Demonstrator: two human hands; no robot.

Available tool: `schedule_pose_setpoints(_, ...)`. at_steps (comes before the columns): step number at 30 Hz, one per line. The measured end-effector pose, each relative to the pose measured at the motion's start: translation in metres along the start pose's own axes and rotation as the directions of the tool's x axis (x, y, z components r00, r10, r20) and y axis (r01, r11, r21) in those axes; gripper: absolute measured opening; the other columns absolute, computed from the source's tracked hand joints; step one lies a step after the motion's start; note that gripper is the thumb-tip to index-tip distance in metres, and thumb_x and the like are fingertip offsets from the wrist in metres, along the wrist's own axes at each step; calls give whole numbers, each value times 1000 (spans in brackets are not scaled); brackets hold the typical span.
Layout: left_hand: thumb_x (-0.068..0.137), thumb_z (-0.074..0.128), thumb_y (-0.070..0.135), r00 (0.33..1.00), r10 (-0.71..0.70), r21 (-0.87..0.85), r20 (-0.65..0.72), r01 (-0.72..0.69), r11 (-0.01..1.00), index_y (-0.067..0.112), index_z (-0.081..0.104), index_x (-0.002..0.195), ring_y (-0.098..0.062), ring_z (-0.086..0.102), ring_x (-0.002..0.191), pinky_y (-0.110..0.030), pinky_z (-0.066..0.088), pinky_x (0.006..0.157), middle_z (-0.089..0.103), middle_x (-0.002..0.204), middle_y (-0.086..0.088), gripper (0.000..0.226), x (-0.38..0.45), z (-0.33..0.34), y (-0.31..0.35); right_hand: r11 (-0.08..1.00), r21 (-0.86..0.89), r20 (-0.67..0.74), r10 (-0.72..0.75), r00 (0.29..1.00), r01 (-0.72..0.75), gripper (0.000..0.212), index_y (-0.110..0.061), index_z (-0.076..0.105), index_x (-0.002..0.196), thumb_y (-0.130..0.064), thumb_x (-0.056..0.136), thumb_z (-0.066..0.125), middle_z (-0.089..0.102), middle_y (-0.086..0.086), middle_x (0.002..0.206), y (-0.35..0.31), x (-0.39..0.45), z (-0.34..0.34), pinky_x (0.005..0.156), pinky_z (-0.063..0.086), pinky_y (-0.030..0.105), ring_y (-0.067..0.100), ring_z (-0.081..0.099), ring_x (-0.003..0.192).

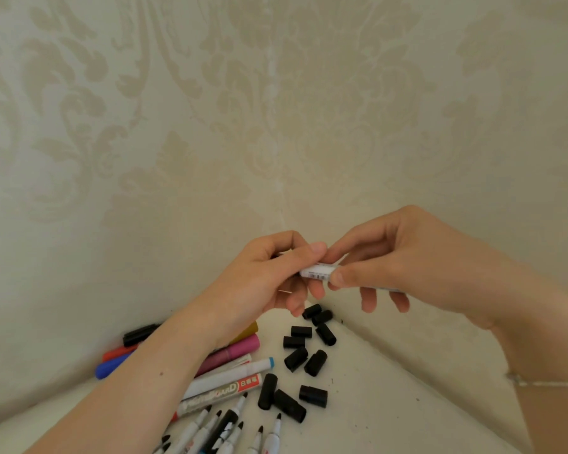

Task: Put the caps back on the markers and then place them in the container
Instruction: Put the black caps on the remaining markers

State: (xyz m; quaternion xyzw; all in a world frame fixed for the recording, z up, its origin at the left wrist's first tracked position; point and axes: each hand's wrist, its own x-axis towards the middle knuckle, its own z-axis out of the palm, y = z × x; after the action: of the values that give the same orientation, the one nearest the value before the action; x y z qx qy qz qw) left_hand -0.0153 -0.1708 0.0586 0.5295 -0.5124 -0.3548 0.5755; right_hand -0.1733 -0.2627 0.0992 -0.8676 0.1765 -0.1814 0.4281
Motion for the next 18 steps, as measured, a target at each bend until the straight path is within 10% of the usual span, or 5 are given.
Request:
schedule_pose_setpoints(11,85,67,28,995,85,-14,-61,-86,996,17,56,59,-13,39,40,-24,41,45,54,56,-9,31,3,8,4,998,23,-66,-49,997,51,7,-25,77,77,-21,72,77,62,8,50,-3,-1,-5,40,30,21,18,40,44)
schedule_pose_setpoints(18,77,68,37,916,187,66,-356,-175,982,16,41,51,-18,31,39,-23,29,39,42,43,-4,42,7,21,0,997,44,-115,-63,991,69,8,-16,76,70,-9,73,76,62,-2,47,-7,4,6,35,28,12,9,38,34)
